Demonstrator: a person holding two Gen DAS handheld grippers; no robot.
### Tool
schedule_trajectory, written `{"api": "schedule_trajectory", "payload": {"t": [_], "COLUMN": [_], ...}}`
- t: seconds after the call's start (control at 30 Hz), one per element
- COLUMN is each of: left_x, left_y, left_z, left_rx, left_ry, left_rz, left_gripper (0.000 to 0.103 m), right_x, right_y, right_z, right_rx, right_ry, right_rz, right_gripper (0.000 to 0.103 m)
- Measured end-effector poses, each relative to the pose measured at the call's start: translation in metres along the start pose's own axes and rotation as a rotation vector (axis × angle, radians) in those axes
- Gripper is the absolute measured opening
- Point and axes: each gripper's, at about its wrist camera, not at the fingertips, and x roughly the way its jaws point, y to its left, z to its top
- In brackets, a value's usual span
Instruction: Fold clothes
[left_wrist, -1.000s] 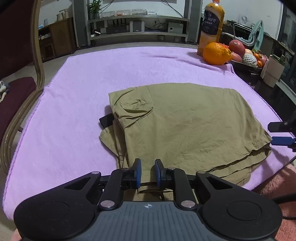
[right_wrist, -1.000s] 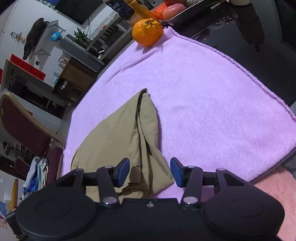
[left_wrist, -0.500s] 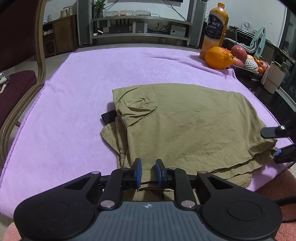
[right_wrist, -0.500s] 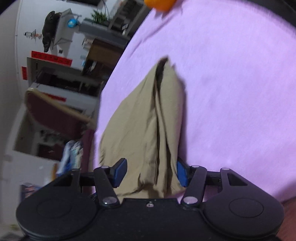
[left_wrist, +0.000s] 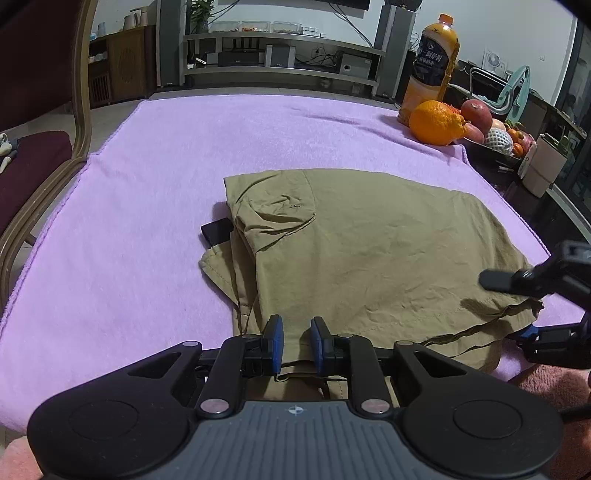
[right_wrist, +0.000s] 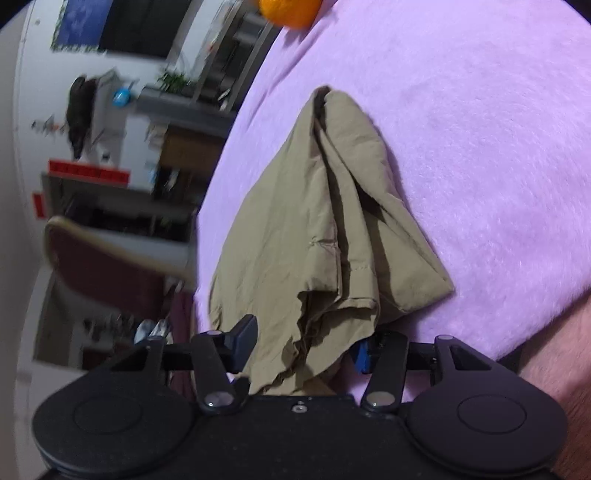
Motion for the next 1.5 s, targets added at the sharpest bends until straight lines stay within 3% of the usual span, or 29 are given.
{"api": "schedule_trajectory", "payload": {"t": [0.03, 0.07, 0.13, 0.27, 0.5, 0.77, 0.87, 1.0, 1.1, 1.4, 1.5], "left_x": [0.0, -0.001, -0.008, -0.039, -0.097, -0.099, -0.101, -0.098, -0.086, -0.05, -0.04], "left_y": [0.0, 0.001, 0.0, 0.006, 0.037, 0.044, 0.042, 0.038, 0.037, 0.019, 0.008], "left_z": [0.001, 0.001, 0.004, 0.015, 0.032, 0.032, 0.032, 0.031, 0.028, 0.026, 0.024], "left_rx": [-0.005, -0.01, -0.015, -0.06, -0.208, -0.257, -0.251, -0.238, -0.236, -0.182, -0.15], "left_ry": [-0.001, -0.001, -0.013, -0.102, -0.284, -0.293, -0.303, -0.286, -0.236, -0.119, -0.081], "left_rz": [-0.003, -0.005, -0.005, -0.027, -0.047, -0.062, -0.067, -0.049, -0.024, -0.007, -0.018], "left_gripper": [0.019, 0.02, 0.02, 0.025, 0.029, 0.031, 0.034, 0.034, 0.034, 0.034, 0.034], "right_x": [0.0, -0.001, -0.001, -0.003, -0.028, -0.059, -0.073, -0.053, -0.007, 0.081, 0.098], "right_y": [0.01, 0.021, 0.042, 0.083, 0.177, 0.285, 0.285, 0.259, 0.226, 0.183, 0.156], "right_z": [0.0, -0.001, -0.001, -0.003, -0.018, -0.035, -0.026, 0.009, 0.035, 0.09, 0.107], "right_rx": [-0.031, -0.062, -0.123, -0.246, -0.774, -1.392, -1.356, -1.246, -1.214, -1.239, -1.196], "right_ry": [-0.024, -0.048, -0.096, -0.193, -0.361, -0.546, -0.479, -0.335, -0.205, -0.132, -0.081], "right_rz": [-0.031, -0.062, -0.125, -0.25, -0.335, -0.414, -0.288, -0.214, -0.242, -0.413, -0.532], "right_gripper": [0.026, 0.018, 0.012, 0.009, 0.008, 0.008, 0.008, 0.008, 0.008, 0.009, 0.02]}}
